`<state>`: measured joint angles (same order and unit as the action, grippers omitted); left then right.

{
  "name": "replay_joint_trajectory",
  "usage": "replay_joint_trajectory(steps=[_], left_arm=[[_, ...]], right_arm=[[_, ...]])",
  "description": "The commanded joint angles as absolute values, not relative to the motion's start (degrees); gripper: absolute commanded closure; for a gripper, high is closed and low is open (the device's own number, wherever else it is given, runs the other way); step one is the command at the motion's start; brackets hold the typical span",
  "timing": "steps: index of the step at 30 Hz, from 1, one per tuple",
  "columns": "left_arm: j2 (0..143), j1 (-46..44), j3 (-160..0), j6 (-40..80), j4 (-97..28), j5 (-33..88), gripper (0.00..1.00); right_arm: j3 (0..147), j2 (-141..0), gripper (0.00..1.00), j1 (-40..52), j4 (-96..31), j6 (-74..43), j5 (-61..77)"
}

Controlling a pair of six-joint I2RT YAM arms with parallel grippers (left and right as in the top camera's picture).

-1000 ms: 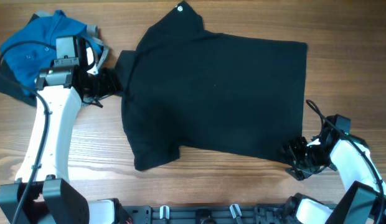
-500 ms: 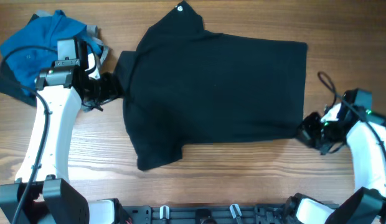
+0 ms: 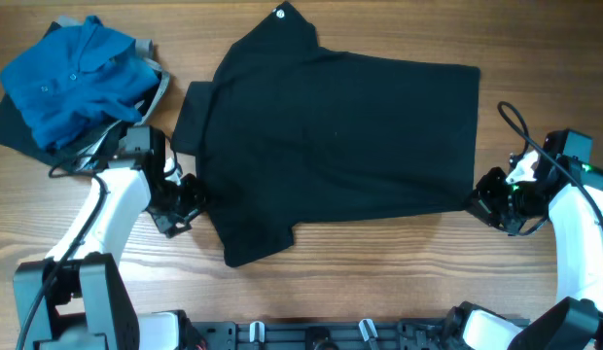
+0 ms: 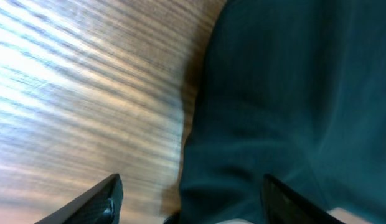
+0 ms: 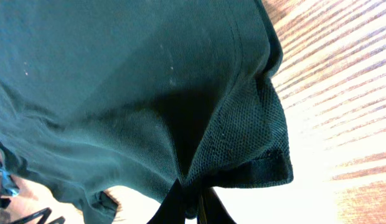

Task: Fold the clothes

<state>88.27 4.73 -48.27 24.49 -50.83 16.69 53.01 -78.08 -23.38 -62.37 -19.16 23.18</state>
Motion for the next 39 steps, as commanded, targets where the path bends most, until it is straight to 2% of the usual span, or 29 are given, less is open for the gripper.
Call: replay_joint_trajectory(steps=[1, 4, 7, 10, 12, 15, 19, 22, 25, 32, 39], left_arm=[[88.1, 4.9, -43.8, 27.7, -47.2, 23.8, 0.32], [88.1, 2.3, -41.4, 27.4, -47.3, 25.1, 0.33], [88.1, -4.0, -38.9, 29.6, -45.6, 24.3, 0.33], [88.1, -6.3, -38.3, 32.4, -45.4, 22.9, 0.40], [88.1, -6.5, -38.3, 32.4, -45.4, 22.6, 0.55], [88.1, -6.5, -38.4, 32.5, -45.6, 22.1, 0.96], [87.8, -4.8, -44.2, 31.3, -52.0, 22.0, 0.96], [87.1, -4.3, -54.8, 29.4, -57.3, 20.5, 0.96], [87.1, -4.3, -64.7, 29.4, -59.7, 15.8, 0.96], [87.1, -4.3, -66.9, 29.3, -53.5, 15.5, 0.96], [87.1, -7.3, -66.8, 27.2, -44.6, 11.7, 0.96]], right_arm=[[52.0, -77.4, 0.95, -23.1, -62.6, -18.0, 23.8], [50.9, -77.4, 0.96, -23.1, -61.9, -18.0, 23.8], [50.9, -77.4, 0.96, -23.1, -61.0, -18.2, 23.8], [50.9, -77.4, 0.96, -23.1, -60.7, -18.2, 23.8], [50.9, -77.4, 0.96, -23.1, -60.6, -18.2, 23.9], [50.9, -77.4, 0.96, -23.1, -60.6, -18.2, 23.9], [50.9, -77.4, 0.96, -23.1, -62.4, -18.0, 23.1], [50.9, -77.4, 0.96, -23.1, -65.5, -16.7, 19.3], [50.9, -77.4, 0.96, -23.1, -62.4, -19.6, 18.2], [50.9, -78.4, 0.96, -23.1, -58.5, -19.9, 18.2], [50.9, -86.8, 0.96, -23.1, -51.8, -20.2, 20.0]])
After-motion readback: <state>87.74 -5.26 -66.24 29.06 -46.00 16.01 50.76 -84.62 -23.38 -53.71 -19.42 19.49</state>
